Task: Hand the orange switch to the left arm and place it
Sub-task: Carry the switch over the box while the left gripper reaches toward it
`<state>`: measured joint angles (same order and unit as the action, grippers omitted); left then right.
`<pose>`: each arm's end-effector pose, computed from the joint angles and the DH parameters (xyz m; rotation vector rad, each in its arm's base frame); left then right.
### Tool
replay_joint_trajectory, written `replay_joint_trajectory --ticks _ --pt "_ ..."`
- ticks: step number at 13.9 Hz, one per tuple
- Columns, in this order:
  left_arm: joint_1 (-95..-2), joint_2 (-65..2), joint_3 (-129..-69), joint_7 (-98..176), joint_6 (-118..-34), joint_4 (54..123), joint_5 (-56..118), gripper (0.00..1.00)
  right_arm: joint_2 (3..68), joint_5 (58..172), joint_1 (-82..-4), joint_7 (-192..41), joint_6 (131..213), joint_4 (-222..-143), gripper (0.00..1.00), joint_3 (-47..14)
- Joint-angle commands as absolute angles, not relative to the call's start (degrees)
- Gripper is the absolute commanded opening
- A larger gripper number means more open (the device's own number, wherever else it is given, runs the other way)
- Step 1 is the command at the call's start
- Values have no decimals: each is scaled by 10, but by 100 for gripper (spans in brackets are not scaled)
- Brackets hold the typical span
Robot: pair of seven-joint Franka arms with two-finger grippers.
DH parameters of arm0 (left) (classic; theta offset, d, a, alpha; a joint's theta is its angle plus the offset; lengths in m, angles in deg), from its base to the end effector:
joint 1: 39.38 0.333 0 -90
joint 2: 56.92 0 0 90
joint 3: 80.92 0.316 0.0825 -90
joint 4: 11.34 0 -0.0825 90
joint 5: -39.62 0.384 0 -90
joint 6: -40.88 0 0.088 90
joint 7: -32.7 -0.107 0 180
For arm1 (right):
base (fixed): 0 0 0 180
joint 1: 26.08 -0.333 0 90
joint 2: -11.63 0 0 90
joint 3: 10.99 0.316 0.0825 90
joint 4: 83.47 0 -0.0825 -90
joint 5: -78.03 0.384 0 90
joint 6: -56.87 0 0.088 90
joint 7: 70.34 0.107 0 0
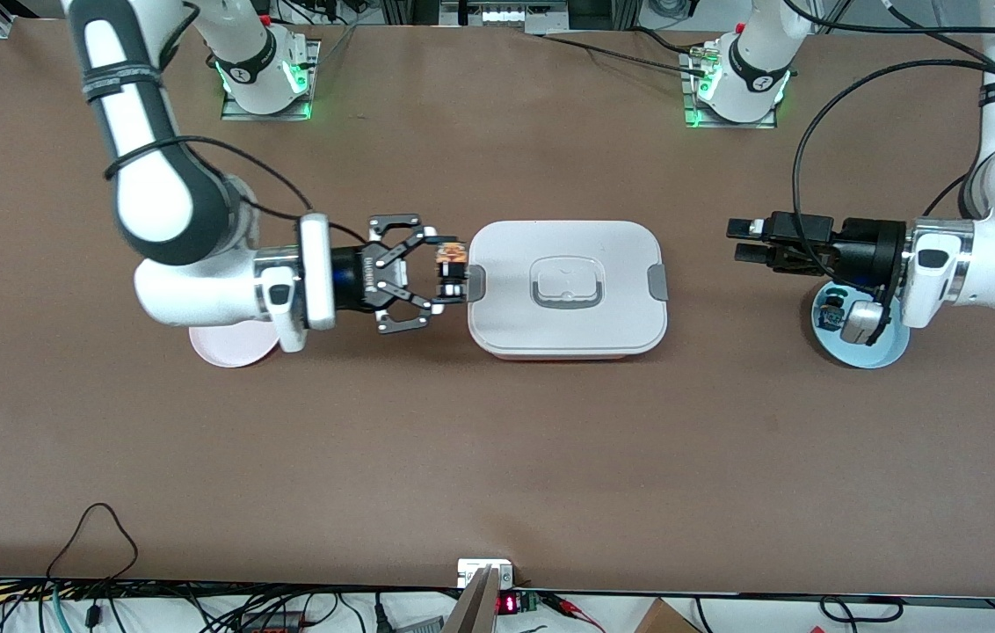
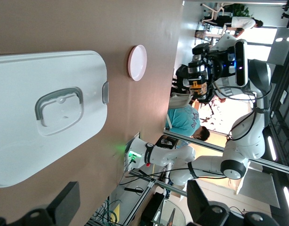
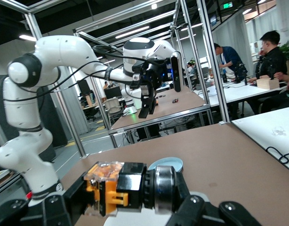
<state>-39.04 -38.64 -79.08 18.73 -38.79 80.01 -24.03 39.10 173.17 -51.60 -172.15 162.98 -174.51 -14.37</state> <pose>0.6158 -0.0876 0.4816 1.9519 -0.0987 -0.3421 0.6154 0.3421 0.4145 -1.3324 -1.1069 -0.8874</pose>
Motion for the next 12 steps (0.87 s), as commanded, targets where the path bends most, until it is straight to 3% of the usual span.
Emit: replay_joint_trajectory --ticks 1,12 --pt "-396 -392 -791 136 -387 843 -301 100 402 1783 -556 -1727 1672 -1733 1 -149" --pt "-461 -371 -791 81 -475 965 -534 100 409 1892 -719 -1717 1908 -1700 1 -149"
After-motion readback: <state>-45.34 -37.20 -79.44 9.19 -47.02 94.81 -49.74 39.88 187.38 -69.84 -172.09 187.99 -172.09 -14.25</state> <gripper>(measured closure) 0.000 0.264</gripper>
